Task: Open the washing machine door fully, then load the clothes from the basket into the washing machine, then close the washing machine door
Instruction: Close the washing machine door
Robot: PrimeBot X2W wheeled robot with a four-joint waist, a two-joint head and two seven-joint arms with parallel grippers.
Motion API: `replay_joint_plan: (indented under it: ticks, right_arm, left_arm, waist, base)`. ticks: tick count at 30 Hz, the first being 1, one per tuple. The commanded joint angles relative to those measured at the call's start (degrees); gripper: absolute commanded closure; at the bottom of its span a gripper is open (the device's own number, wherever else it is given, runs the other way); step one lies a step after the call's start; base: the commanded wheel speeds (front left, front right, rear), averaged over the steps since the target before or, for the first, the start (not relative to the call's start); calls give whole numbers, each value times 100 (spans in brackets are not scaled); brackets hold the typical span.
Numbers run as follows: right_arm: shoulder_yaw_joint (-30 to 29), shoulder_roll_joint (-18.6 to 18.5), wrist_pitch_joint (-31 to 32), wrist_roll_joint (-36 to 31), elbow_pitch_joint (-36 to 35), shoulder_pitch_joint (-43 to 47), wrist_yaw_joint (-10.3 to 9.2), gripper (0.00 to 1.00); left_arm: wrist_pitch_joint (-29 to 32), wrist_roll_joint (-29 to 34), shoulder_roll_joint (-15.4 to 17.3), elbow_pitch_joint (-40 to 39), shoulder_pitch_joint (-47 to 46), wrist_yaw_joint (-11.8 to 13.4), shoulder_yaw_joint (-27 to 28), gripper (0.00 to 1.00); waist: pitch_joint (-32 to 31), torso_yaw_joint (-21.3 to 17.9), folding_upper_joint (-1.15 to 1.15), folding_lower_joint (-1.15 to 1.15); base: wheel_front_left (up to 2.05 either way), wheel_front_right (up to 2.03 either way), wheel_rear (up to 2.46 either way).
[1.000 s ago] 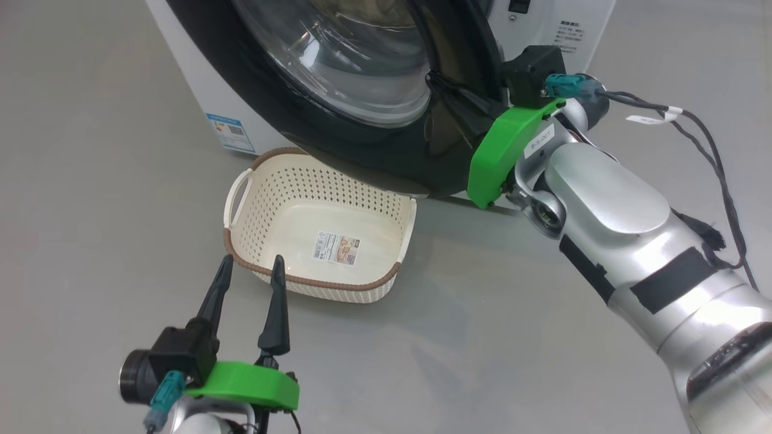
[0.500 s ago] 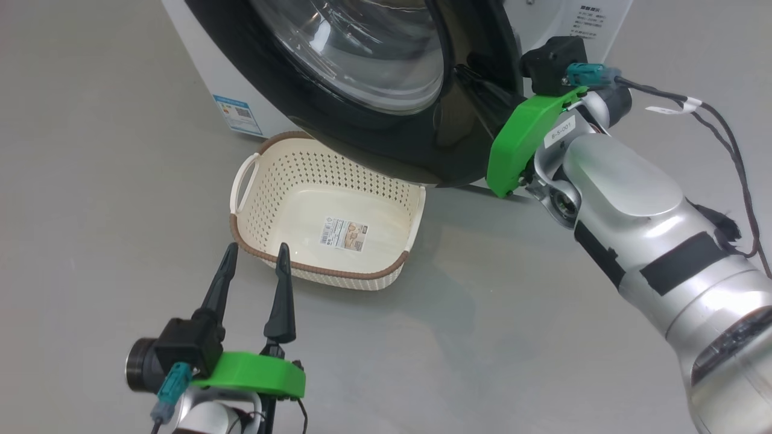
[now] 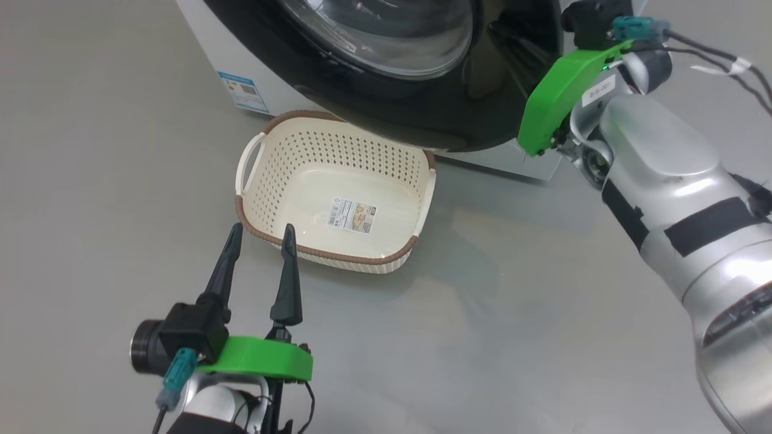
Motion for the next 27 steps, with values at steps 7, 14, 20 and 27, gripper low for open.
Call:
replay_joint_plan:
  ticks: [7,14,20,27]
  right_arm:
    - [-523,-92,-67,-352,325,-713,7,100]
    - [-898,-311,-67,-626,597,-1079,7,100]
    - [-1277,-535,-67,-999,762,-1349,7,100]
    - [-1935,-614,-67,-1522,821,-1459,7,100]
  left_arm:
    - [-79,138,-48,-190,-294,35,176,0]
    - [-80,235,-160,-191,-390,-75,176,0]
    - [-80,273,-266,-183,-441,-142,236,0]
    - [-80,342,-334,-115,-458,-208,351,0]
  waist:
    - [258,245,0,0]
    - [433,413,0,0]
    - [539,514,0,0]
    - [552,567,0,0]
  base:
    - [0,0,0]
    - [0,0,0]
    - [0,0,0]
    - [0,0,0]
